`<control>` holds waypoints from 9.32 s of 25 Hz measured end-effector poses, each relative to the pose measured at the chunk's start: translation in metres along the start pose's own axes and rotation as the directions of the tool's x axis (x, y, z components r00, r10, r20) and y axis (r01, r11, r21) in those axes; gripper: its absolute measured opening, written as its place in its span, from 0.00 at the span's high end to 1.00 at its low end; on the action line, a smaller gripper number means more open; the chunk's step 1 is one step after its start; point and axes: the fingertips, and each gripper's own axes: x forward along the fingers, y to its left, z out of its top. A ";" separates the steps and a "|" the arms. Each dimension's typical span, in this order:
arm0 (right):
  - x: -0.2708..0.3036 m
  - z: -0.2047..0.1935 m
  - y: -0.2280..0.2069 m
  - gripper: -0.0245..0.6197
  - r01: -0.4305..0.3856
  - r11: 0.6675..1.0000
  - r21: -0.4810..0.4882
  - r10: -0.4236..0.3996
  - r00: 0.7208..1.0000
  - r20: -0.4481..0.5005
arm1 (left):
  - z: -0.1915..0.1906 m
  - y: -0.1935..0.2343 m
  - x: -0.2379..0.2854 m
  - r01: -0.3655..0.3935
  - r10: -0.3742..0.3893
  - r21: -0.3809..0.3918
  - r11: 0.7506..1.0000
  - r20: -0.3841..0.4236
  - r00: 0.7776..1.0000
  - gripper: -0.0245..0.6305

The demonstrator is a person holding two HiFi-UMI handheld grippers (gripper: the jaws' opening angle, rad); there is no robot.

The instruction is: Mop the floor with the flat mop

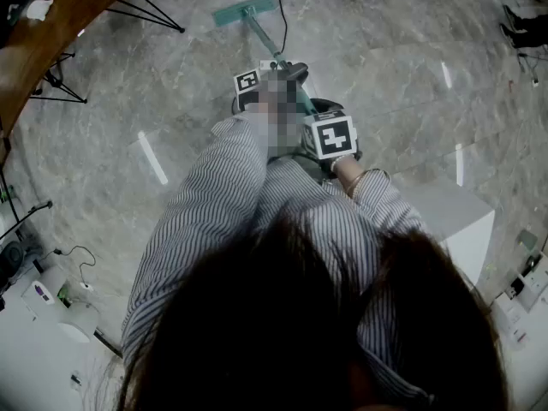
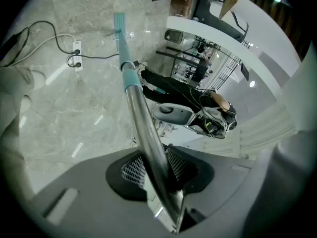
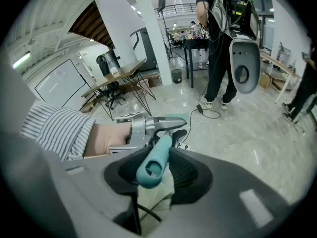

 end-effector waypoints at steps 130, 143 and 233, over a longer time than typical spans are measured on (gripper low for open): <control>0.055 0.099 -0.098 0.79 0.005 1.000 0.023 -0.006 0.999 0.045 | 0.102 -0.038 0.099 0.034 -0.036 0.020 0.999 0.087 0.996 0.77; -0.033 -0.002 -0.109 0.79 0.020 1.000 0.022 -0.020 1.000 -0.011 | -0.039 0.015 0.093 -0.049 0.037 -0.057 0.997 -0.191 0.981 0.80; 0.185 0.321 -0.135 0.79 0.022 0.998 0.065 -0.023 1.000 0.007 | 0.312 -0.153 0.196 -0.061 0.061 0.074 0.995 0.005 0.998 0.81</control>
